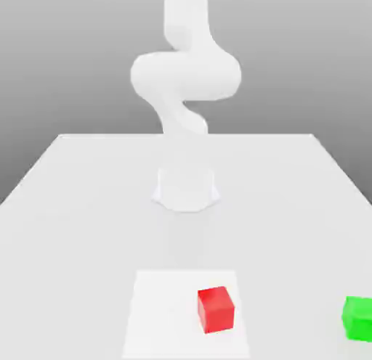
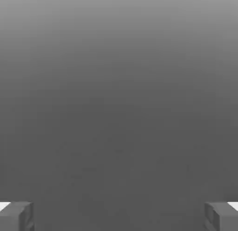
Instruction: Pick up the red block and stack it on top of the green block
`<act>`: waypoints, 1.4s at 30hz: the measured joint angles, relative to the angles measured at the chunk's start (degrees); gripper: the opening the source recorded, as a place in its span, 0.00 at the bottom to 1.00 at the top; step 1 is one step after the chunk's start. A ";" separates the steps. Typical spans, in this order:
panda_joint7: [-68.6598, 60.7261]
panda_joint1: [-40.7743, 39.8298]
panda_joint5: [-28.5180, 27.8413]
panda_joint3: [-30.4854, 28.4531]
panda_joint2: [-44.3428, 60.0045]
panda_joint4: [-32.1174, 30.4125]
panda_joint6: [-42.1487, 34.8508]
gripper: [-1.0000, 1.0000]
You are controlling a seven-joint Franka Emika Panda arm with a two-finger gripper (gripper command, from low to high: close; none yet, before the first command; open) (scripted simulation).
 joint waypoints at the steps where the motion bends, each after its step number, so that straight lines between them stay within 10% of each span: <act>1: -0.38 0.26 0.05 0.02 2.26 -0.84 1.10 0.50; 27: -6.31 4.82 -1.10 0.96 56.44 -15.90 31.15 0.50; 28: -6.25 4.88 -1.19 0.88 57.92 -15.69 32.41 0.00; 42: -8.89 5.92 -1.22 3.33 48.10 -14.98 21.81 0.00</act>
